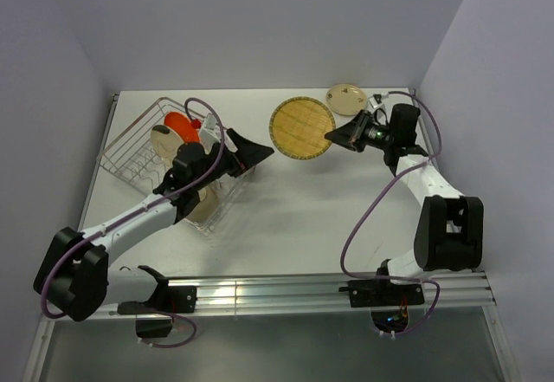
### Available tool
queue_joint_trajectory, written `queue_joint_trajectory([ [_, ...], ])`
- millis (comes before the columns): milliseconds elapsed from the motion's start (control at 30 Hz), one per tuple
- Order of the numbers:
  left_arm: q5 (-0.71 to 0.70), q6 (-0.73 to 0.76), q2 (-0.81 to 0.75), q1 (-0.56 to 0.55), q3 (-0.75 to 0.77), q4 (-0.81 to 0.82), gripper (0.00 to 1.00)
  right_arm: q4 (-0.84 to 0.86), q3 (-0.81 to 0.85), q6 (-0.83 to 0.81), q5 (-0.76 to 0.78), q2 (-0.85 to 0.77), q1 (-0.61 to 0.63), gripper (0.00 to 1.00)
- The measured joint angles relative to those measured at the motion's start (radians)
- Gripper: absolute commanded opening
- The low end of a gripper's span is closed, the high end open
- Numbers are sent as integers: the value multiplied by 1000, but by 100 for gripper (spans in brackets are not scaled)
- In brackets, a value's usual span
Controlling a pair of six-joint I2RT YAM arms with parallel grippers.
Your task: Load the mixed dishes into the dish rack
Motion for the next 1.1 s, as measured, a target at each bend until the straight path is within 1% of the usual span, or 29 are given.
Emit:
queue_joint_trajectory([
  [167,13,1,39,0,19,5,95,0,3,-21,-42,-21,96,0],
  [233,17,4,45,0,23,5,92,0,5,-32,-52,-30,126,0],
  [333,17,11,48,0,34,-5,84,1,5,-39,-69,-52,160,0],
  [367,17,14,48,0,36,-5,77,1,5,-40,-73,-60,166,0],
  [400,17,18,47,0,39,-6,73,2,5,-42,-77,-65,169,0],
  [433,17,23,47,0,40,-7,65,1,5,-44,-80,-70,172,0],
  [500,18,30,48,0,42,-12,56,1,5,-53,-82,-73,174,0],
  [567,18,34,47,0,46,-23,44,-2,5,-61,-81,-72,178,0],
  [633,21,43,48,0,52,-35,36,-3,5,-66,-80,-72,179,0],
  [667,22,50,48,0,55,-40,26,-3,5,-70,-80,-72,180,0],
  [700,22,54,48,0,56,-45,22,-4,5,-73,-79,-72,180,0],
  [733,24,57,48,1,56,-51,11,-6,5,-79,-79,-72,180,0],
  [767,25,55,48,1,56,-55,5,-8,5,-89,-78,-72,180,0],
  [800,26,52,48,1,56,-55,0,-13,5,-104,-76,-72,180,0],
  [833,26,53,47,1,58,-56,0,-18,5,-116,-77,-72,180,0],
  [900,26,57,47,1,59,-60,0,-30,9,-141,-77,-72,180,4],
  [1000,25,76,40,1,59,-67,0,-72,25,-194,-79,-72,185,18],
  [1033,25,84,34,1,59,-70,0,-86,33,-213,-83,-72,187,27],
  [1067,25,96,27,1,59,-75,0,-104,43,-240,-89,-72,189,32],
  [1100,29,111,19,1,59,-84,0,-117,51,-273,-97,-72,193,35],
])
